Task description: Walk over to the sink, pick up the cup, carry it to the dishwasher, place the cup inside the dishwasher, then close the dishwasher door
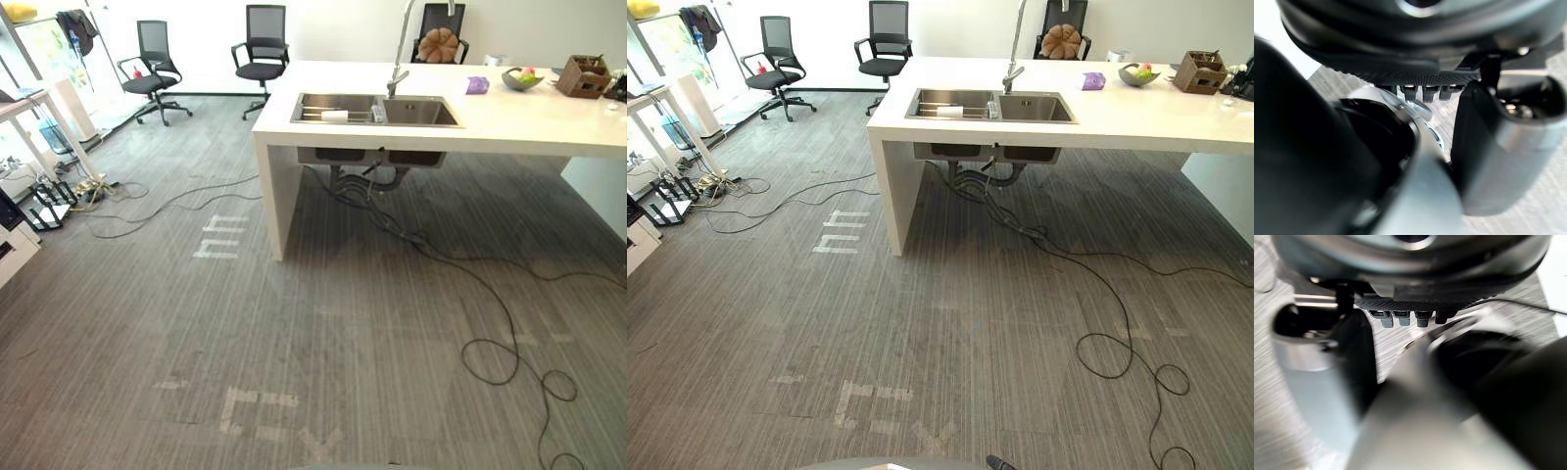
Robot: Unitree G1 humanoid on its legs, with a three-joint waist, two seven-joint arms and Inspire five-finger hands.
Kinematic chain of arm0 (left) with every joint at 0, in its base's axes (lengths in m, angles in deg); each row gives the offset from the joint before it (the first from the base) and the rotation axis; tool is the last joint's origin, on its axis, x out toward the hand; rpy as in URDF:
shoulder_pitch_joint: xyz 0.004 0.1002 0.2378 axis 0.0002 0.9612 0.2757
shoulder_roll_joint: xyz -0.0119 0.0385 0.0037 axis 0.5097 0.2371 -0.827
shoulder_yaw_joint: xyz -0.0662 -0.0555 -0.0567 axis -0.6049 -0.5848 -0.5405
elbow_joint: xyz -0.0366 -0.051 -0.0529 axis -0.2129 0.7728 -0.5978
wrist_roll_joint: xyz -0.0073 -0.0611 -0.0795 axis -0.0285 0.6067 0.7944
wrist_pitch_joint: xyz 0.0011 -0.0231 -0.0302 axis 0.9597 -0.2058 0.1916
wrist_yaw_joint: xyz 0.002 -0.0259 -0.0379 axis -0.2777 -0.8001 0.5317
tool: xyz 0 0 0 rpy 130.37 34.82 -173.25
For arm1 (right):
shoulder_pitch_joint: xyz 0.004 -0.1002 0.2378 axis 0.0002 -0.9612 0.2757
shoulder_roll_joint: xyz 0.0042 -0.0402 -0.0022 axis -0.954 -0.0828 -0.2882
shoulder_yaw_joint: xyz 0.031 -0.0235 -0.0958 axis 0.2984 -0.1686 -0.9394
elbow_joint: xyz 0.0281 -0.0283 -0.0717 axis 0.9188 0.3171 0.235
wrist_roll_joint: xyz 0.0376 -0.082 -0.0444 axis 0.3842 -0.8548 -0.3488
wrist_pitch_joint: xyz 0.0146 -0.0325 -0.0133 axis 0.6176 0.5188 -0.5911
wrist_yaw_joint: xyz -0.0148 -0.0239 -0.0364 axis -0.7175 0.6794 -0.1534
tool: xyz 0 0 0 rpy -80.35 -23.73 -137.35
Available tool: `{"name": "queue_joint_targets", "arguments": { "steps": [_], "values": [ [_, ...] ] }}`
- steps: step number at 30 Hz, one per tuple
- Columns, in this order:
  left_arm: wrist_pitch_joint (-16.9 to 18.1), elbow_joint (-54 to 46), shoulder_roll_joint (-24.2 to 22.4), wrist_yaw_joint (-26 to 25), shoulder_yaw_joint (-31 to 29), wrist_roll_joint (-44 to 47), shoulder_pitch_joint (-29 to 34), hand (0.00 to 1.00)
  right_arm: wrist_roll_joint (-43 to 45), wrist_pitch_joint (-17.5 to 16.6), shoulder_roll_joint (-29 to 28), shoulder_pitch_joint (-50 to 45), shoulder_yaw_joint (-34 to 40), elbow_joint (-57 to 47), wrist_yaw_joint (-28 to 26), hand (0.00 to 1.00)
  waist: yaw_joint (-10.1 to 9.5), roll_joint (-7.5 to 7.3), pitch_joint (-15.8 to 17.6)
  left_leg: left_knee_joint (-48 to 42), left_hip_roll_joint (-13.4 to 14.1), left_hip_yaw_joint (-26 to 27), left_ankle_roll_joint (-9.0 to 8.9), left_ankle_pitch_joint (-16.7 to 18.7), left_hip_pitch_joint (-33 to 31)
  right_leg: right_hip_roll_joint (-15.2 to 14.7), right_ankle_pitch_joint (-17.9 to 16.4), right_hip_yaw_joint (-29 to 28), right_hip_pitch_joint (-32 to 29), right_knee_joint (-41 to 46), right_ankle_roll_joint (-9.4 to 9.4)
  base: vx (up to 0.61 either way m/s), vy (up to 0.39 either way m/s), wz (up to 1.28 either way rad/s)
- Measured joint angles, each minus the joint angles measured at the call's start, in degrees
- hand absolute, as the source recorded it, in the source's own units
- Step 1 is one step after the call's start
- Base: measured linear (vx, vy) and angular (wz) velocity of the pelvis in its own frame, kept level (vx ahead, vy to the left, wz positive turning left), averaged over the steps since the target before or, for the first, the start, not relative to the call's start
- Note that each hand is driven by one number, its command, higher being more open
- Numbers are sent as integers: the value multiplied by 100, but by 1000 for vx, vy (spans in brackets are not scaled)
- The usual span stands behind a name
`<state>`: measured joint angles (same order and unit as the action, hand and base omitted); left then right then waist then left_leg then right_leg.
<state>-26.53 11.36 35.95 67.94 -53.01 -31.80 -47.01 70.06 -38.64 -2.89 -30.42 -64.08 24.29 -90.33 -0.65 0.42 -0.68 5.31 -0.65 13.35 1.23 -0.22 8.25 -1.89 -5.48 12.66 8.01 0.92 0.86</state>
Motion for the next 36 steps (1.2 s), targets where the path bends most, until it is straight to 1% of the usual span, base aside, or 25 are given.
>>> {"name": "queue_joint_targets", "arguments": {
  "steps": [3,5,7,11,12,13,14,19,23,28,29,30,32,36],
  "values": [
    [326,-7,-35,69,96,-157,-25,100,-895,-534,13,140,-234,-11,486,100,-3,-3,1,3,-4,-17,-19,-14,-9,-2,-1,27,16,-11,1,-45,-27,3],
    [565,-18,-30,128,202,-323,-19,100,-1395,-799,14,191,-390,-60,721,100,-6,-6,4,6,-10,-62,-25,-31,-25,-7,-1,74,14,-11,0,-68,-28,9],
    [735,-42,1,189,363,-465,-20,100,-1409,-806,7,239,-380,-59,724,100,-4,-12,25,8,-24,-132,-22,-49,-51,-16,-1,139,13,-21,0,-50,-22,20],
    [1341,-72,20,190,635,-926,-13,100,-1311,-723,-14,373,-285,-12,650,100,-5,-14,43,10,-61,-284,4,-90,-138,-34,16,288,5,-90,-12,-38,-16,20],
    [1408,-73,21,176,659,-962,-13,100,-1279,-691,-27,395,-221,5,629,100,-5,-15,42,10,-66,-299,9,-95,-150,-34,26,301,5,-102,-13,-6,-11,11],
    [1478,-72,28,159,709,-1001,-9,100,-1172,-659,-31,403,-197,17,619,100,-3,-17,41,10,-70,-312,12,-98,-168,-34,34,313,3,-120,-14,7,-12,9],
    [1657,-70,34,128,784,-1020,-4,100,-966,-614,-46,430,-104,45,590,100,-3,-26,49,9,-78,-335,14,-103,-189,-34,39,334,-4,-135,-17,5,-12,7],
    [2039,-46,41,141,898,-1017,24,100,-632,-615,-32,526,-80,239,557,100,7,-7,95,8,-81,-348,7,-111,-224,-25,49,349,-14,-169,-19,1,-2,1],
    [2280,-51,43,147,991,-1048,52,100,-342,-626,-63,565,9,241,491,100,15,-4,120,9,-72,-361,-28,-136,-225,-21,50,367,-13,-158,-18,-24,-16,2],
    [2419,-85,30,193,998,-1045,57,100,-191,-660,-71,579,8,225,357,100,16,-8,219,11,-56,-369,-20,-175,-212,-19,53,360,-19,-104,-20,-65,-12,2],
    [2540,-91,18,200,1006,-1044,72,100,-186,-689,-73,576,8,203,318,100,19,-1,245,12,-56,-367,-11,-187,-215,-19,69,355,-27,-103,-19,-75,-4,-1],
    [2563,-93,15,200,1008,-1044,77,100,-185,-691,-73,576,8,200,313,100,20,-2,250,12,-57,-366,-10,-188,-215,-19,71,353,-27,-104,-19,-77,2,-2],
    [2793,-123,21,199,1103,-1039,125,100,-183,-699,-77,575,7,194,299,100,29,-9,265,13,-63,-359,4,-197,-215,-23,93,342,-28,-116,-21,-51,6,-2],
    [3078,-134,47,191,1266,-1042,162,100,-25,-680,-78,563,2,184,297,100,30,-13,269,14,-82,-358,16,-204,-217,-37,111,337,-28,-124,-18,-17,5,0]
  ]
}}
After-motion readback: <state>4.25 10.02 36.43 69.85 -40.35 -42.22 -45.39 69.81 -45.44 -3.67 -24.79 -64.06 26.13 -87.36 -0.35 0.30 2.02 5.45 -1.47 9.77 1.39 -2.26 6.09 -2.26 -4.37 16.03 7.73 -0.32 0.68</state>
